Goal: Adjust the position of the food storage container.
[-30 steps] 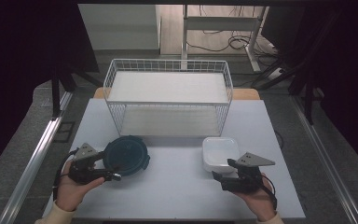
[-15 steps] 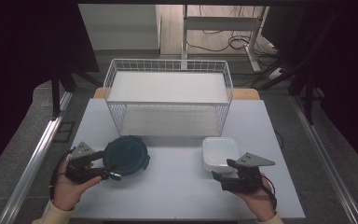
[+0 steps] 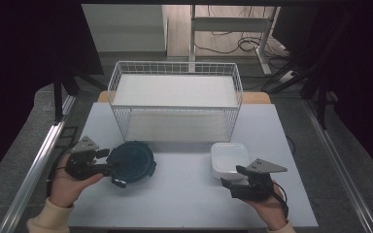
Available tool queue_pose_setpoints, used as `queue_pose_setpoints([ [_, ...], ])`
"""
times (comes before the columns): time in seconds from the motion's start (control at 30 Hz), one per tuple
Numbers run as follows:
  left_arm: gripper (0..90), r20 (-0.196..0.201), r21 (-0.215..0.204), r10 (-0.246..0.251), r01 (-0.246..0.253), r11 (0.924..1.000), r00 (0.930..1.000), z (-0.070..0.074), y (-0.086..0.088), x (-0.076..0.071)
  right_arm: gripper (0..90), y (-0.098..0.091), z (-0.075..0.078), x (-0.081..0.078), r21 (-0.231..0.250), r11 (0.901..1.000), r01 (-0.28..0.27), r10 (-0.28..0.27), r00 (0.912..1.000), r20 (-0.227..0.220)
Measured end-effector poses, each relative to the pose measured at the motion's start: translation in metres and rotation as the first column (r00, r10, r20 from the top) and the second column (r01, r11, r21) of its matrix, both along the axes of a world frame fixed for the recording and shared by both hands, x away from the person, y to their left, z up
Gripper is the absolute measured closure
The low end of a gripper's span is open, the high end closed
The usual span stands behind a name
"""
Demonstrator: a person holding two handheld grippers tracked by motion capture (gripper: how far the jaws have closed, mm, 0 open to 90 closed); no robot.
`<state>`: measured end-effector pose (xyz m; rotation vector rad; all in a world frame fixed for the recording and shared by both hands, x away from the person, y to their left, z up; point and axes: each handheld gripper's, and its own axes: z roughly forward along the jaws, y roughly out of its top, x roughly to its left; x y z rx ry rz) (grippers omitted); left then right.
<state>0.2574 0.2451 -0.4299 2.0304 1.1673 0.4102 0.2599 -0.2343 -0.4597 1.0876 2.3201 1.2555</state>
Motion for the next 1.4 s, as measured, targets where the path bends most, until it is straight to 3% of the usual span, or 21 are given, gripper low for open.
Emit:
queue_pose_setpoints([
  [0.27,44.5,-0.029,0.032,0.031,-0.030,0.9990,0.9991,0.003,0.012,0.018,25.9,0.000,-0.001,0.000,0.001,1.0000,0.003,-0.003,1.0000,-0.003],
  [0.47,57.6,-0.080,0.038,0.058,-0.055,0.9977,0.9951,-0.005,0.028,0.039,25.9,0.000,-0.002,0.001,0.000,1.0000,0.006,-0.006,1.0000,-0.004],
  [0.57,71.6,-0.112,0.053,0.066,-0.061,0.9967,0.9915,-0.011,0.033,0.051,25.8,0.002,-0.003,0.000,-0.004,1.0000,0.001,-0.001,0.9999,-0.011],
  [0.63,79.7,-0.155,0.082,0.091,-0.079,0.9935,0.9837,-0.019,0.039,0.062,25.7,0.003,-0.003,0.000,-0.003,1.0000,-0.003,0.003,0.9999,-0.010],
  [0.73,85.8,-0.188,0.076,0.085,-0.072,0.9945,0.9784,-0.024,0.043,0.068,25.7,0.003,-0.003,0.000,-0.004,1.0000,-0.004,0.004,1.0000,-0.007],
  [0.77,86.8,-0.214,0.083,0.079,-0.062,0.9946,0.9737,-0.029,0.045,0.073,25.7,0.003,-0.003,0.000,-0.001,1.0000,-0.001,0.001,0.9999,-0.011],
  [0.93,89.6,-0.247,0.083,0.067,-0.048,0.9954,0.9667,-0.034,0.046,0.081,25.5,0.003,-0.005,0.001,-0.006,1.0000,0.000,-0.001,0.9999,-0.013],
  [0.97,89.8,-0.269,0.091,0.066,-0.043,0.9950,0.9608,-0.040,0.045,0.087,25.4,0.004,-0.004,0.000,-0.008,1.0000,-0.001,0.001,1.0000,-0.010],
  [1.1,90.0,-0.295,0.095,0.049,-0.022,0.9952,0.9543,-0.047,0.043,0.094,25.3,0.004,-0.004,0.000,-0.003,1.0000,0.002,-0.002,1.0000,-0.005],
  [1.4,90.0,-0.306,0.084,0.021,0.005,0.9964,0.9517,-0.055,0.037,0.100,25.4,0.002,-0.004,0.000,0.004,0.9999,0.015,-0.015,0.9999,0.003],
])
